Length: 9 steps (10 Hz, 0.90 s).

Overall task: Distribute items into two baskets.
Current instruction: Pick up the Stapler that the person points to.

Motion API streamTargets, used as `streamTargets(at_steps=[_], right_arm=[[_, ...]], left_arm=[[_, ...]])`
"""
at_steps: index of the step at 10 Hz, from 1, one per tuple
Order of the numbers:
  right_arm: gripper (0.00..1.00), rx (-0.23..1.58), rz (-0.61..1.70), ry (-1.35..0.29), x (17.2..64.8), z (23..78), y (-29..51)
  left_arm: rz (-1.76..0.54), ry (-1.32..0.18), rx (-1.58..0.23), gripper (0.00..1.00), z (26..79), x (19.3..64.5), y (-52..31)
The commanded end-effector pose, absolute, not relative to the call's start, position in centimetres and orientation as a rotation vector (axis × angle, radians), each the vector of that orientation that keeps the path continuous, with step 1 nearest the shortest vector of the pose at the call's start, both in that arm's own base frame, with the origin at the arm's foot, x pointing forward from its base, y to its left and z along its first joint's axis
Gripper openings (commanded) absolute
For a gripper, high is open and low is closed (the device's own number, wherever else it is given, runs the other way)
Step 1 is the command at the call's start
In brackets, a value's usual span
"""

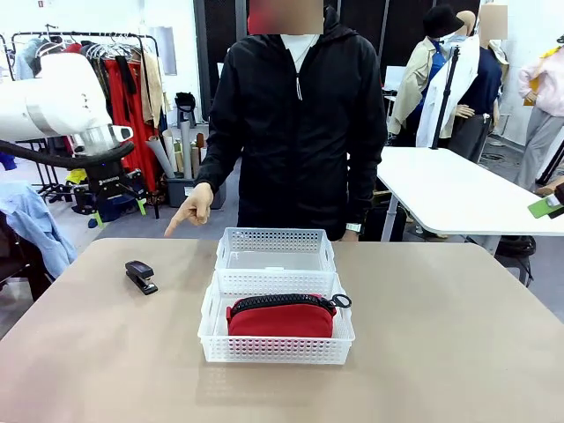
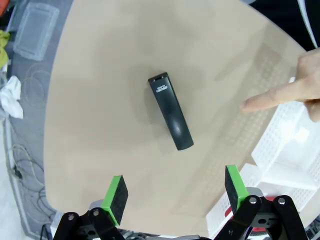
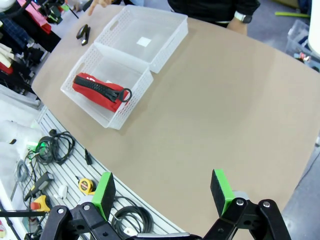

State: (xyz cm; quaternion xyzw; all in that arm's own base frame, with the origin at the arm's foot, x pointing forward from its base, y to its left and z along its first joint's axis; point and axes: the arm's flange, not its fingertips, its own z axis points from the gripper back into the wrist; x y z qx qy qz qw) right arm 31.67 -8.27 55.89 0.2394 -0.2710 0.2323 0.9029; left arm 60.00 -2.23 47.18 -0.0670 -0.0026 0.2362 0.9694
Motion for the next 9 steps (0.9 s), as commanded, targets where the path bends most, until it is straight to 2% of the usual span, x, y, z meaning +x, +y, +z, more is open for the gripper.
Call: streamTargets(at_steps=[1, 9], right_arm=[[1.00, 0.492, 0.482, -0.559, 31.7, 56.1, -8.2], [1.00, 0.492, 0.482, -0.559, 31.7, 56.1, -8.2]], left_arm=[[0.527, 0.026, -0.120, 1.00, 46.6, 61.4, -2.4], [0.633, 0.079, -0.087, 1.00, 40.7, 62.5, -3.3]])
